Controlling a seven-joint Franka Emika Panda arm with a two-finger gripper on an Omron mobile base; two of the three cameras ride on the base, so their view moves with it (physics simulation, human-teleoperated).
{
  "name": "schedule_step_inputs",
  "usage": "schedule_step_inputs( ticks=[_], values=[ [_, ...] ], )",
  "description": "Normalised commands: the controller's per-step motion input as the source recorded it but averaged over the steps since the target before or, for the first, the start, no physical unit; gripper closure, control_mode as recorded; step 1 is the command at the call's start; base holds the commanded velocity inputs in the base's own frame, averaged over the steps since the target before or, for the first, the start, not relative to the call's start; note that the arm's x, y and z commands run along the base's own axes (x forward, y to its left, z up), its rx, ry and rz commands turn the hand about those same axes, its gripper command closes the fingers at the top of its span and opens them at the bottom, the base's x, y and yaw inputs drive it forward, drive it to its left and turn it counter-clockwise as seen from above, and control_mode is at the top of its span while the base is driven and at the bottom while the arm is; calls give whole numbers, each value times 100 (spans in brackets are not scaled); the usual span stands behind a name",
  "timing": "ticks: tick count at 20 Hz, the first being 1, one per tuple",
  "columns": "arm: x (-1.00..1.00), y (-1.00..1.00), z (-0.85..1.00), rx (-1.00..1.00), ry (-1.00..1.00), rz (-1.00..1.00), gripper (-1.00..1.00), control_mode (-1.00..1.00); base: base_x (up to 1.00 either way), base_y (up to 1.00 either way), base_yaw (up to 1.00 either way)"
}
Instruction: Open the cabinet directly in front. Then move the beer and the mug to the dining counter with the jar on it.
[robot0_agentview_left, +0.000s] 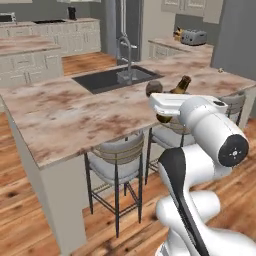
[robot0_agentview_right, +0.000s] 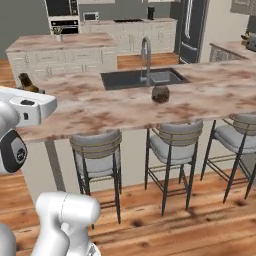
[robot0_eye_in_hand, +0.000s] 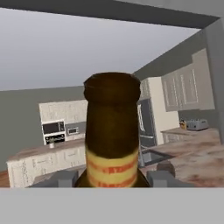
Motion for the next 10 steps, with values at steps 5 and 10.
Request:
schedule_step_inputs(
  ticks=[5,10],
  values=[
    [0,0,0,0,0,0,100,100,0,-100,50],
    [0,0,0,0,0,0,100,100,0,-100,40]
  ],
)
